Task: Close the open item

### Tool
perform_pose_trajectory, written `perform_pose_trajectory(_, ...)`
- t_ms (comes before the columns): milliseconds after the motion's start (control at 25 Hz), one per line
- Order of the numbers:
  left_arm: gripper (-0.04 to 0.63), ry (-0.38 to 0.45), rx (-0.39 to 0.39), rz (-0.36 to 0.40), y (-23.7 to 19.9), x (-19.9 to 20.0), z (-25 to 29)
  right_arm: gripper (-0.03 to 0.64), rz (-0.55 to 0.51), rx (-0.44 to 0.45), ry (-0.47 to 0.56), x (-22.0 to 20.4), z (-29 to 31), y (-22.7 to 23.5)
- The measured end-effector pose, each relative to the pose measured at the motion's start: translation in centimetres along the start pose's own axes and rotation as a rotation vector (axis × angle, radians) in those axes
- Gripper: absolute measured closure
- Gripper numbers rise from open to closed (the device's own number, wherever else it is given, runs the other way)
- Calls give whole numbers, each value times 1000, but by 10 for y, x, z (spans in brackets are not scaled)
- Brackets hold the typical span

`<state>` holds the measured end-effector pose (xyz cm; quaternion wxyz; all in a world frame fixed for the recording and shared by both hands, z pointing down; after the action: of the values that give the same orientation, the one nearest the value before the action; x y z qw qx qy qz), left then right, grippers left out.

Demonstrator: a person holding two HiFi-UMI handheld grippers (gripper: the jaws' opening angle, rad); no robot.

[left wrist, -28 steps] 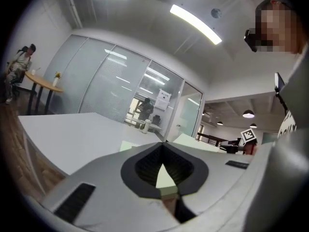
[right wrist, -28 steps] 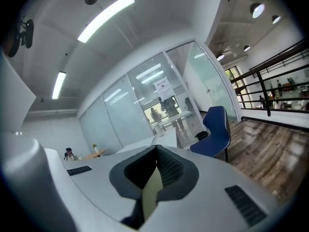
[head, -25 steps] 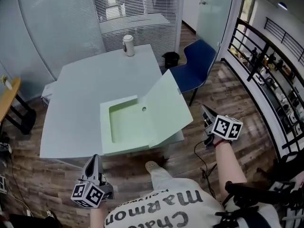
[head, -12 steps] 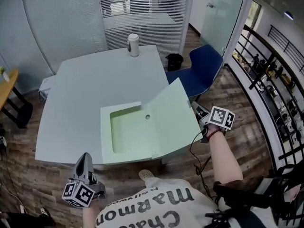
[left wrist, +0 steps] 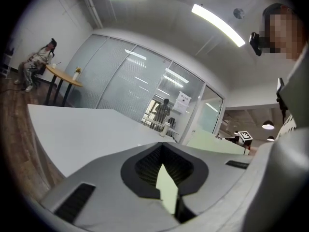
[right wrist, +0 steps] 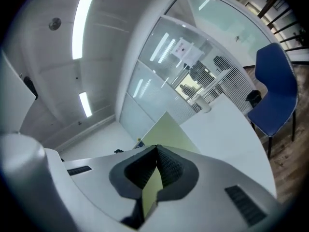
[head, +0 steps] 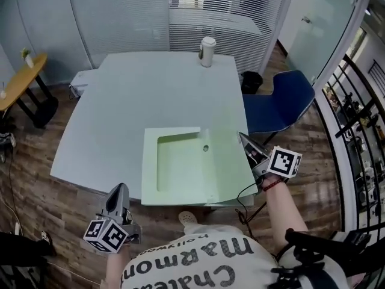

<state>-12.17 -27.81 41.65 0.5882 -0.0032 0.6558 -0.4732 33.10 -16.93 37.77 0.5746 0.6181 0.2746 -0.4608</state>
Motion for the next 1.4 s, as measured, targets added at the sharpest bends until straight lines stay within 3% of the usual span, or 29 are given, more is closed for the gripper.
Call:
perform_pose_trajectory(80,577,10,25,-9,-6,0,-7,621,22,-3,-28,-2,17,-11)
perform_pose_trajectory(200,577,36,77,-14,-18,-2,-21,621,196,-134,-81,-20,35,-24)
perform_pose_trajectory(280,577,51,111,-8,-26,-2,-26,621,227,-160,-84,-28,52,-33)
perform_pose_trajectory(760,577,-21,268,17,-81,-27,-25,621,80,-124,-159,-60,142,-108)
perform_pose_trajectory(1120,577,-31,336,-58,-112,-32,-11,621,102,-69,-236,-88,200,-131)
perform_pose_trajectory(1400,577,-53,340,-146,-124,-44,-6,621,2,-57,-338,-114,231,-138)
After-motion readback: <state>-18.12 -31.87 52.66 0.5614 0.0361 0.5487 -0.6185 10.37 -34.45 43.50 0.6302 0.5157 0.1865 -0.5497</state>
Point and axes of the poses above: the fingertips, and each gripper's own axes: z forward along the fingers, y to its right, x out of its top, the point moved 9 cm from there along -z, backward along the fingers, and after that the axes turned 13 degrees about -z, right-handed, at the moved point
